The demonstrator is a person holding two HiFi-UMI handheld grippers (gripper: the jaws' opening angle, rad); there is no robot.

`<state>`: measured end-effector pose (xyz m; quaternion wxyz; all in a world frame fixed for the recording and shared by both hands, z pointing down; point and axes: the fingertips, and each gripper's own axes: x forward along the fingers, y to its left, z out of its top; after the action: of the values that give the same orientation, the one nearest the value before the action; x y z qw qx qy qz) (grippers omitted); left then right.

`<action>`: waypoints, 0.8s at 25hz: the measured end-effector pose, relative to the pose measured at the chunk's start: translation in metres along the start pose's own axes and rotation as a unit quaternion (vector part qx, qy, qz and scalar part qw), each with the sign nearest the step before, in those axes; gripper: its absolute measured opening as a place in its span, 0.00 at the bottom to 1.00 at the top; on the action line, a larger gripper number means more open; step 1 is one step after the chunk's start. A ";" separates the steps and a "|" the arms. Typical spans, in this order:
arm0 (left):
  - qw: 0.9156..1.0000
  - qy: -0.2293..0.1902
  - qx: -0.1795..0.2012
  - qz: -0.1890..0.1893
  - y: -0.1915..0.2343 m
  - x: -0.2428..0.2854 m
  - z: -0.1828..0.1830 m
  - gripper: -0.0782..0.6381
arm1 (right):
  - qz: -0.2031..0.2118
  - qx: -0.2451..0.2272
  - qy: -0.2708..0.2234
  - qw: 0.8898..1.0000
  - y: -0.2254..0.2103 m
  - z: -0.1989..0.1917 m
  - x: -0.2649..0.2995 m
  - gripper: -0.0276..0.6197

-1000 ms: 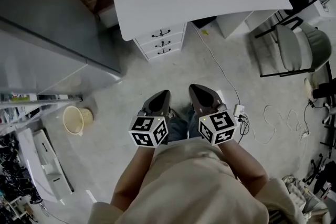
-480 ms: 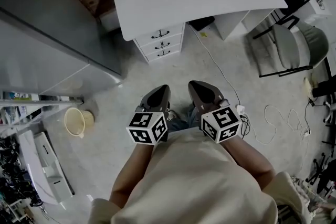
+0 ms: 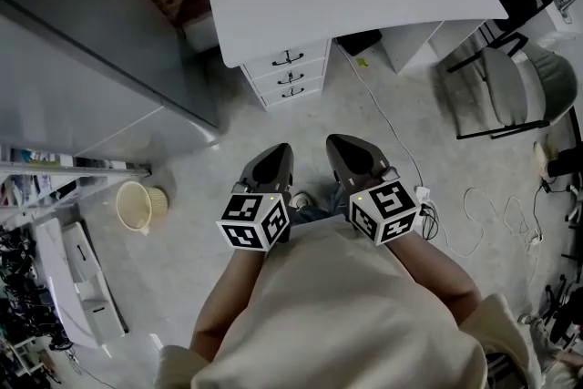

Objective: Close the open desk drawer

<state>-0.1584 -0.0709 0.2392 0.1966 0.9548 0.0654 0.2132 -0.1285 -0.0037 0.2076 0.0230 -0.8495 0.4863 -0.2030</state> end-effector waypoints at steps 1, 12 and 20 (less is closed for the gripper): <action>1.000 0.000 0.000 0.000 0.000 0.000 0.000 0.10 | 0.001 0.000 0.001 1.000 0.000 0.000 0.001 0.05; 1.000 0.002 -0.003 -0.008 0.005 0.002 -0.001 0.10 | 0.003 0.004 0.001 1.000 0.004 -0.004 0.007 0.05; 1.000 0.005 0.000 -0.013 0.006 0.004 -0.002 0.10 | 0.003 0.008 0.002 1.000 0.002 -0.005 0.009 0.05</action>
<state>-0.1553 -0.0744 0.2447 0.1989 0.9529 0.0784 0.2152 -0.1280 -0.0119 0.2144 0.0296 -0.8476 0.4873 -0.2081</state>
